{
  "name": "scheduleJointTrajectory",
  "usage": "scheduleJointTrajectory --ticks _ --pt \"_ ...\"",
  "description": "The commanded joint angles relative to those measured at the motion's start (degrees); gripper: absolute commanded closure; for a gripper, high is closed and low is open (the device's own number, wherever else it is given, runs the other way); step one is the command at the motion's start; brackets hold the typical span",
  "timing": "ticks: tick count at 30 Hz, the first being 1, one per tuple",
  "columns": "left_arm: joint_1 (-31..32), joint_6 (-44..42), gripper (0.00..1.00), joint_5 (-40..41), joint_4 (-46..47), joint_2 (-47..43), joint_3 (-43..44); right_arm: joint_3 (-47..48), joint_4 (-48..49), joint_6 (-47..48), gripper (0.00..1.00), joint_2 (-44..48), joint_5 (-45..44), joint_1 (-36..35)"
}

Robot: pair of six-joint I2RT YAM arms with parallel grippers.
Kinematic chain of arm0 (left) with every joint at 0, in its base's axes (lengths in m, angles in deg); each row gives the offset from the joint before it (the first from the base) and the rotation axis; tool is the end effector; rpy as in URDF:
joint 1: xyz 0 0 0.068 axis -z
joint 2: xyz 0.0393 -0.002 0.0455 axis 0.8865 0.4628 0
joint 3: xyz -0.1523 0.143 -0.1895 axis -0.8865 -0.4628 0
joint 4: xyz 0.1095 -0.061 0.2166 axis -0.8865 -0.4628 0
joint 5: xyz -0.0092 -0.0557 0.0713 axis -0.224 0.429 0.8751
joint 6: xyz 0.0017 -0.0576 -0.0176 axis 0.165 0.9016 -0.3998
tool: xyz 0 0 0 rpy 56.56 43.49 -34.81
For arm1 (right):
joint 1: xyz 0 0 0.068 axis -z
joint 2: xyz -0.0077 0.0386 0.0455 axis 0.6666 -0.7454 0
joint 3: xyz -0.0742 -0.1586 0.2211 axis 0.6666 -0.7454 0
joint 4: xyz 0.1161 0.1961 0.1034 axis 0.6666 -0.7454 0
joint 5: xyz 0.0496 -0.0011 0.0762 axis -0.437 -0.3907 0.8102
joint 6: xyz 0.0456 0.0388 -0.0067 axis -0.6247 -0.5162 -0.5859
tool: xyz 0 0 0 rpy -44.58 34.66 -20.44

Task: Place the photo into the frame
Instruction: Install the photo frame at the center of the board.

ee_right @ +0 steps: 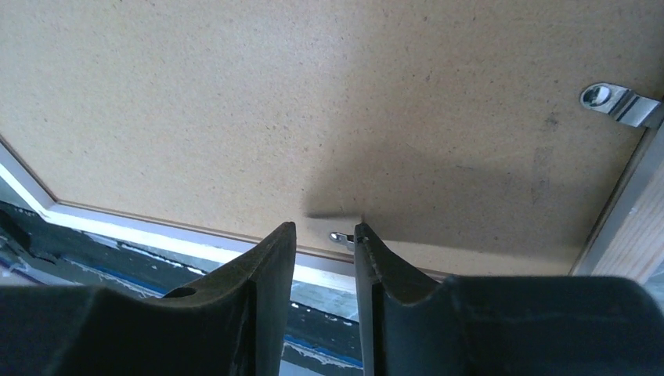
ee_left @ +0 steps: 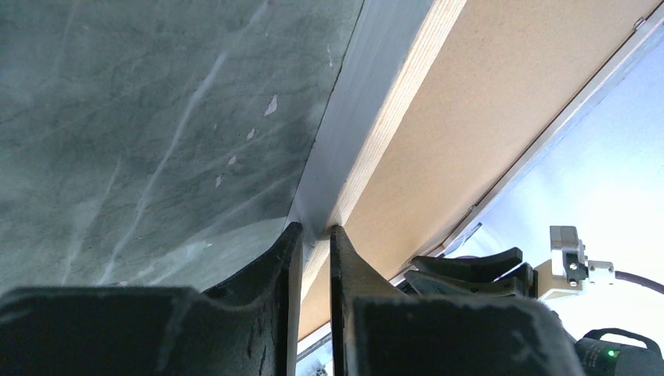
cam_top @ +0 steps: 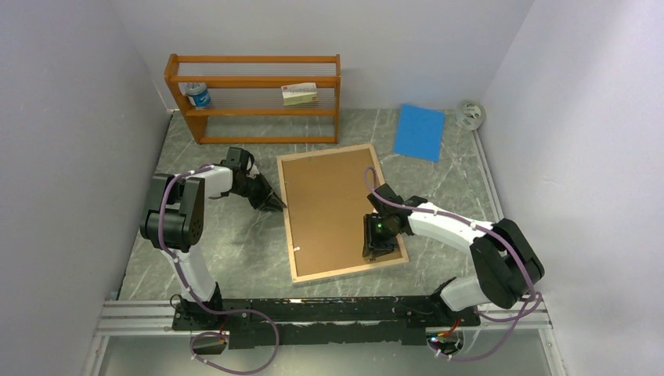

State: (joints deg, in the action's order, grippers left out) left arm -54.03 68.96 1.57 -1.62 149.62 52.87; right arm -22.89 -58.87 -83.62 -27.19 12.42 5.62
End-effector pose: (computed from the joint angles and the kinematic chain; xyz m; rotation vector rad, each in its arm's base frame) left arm 0.3292 -0.0730 0.1429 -0.7655 2.8148 -1.0017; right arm 0.1815 0.1429 0.1707 -0.0231 2.9752 0.4856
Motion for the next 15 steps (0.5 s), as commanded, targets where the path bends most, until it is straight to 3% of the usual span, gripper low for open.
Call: scheduleJointTrajectory --ticks 1,15 --pt "1.3 0.8 0.97 8.7 -1.4 2.9 -2.2 -0.1 -7.3 5.1 0.64 -1.4 3.1 0.1" --pt "1.7 2.9 0.97 7.3 0.2 3.6 -3.1 1.4 -6.4 7.2 0.64 -4.4 12.9 0.0"
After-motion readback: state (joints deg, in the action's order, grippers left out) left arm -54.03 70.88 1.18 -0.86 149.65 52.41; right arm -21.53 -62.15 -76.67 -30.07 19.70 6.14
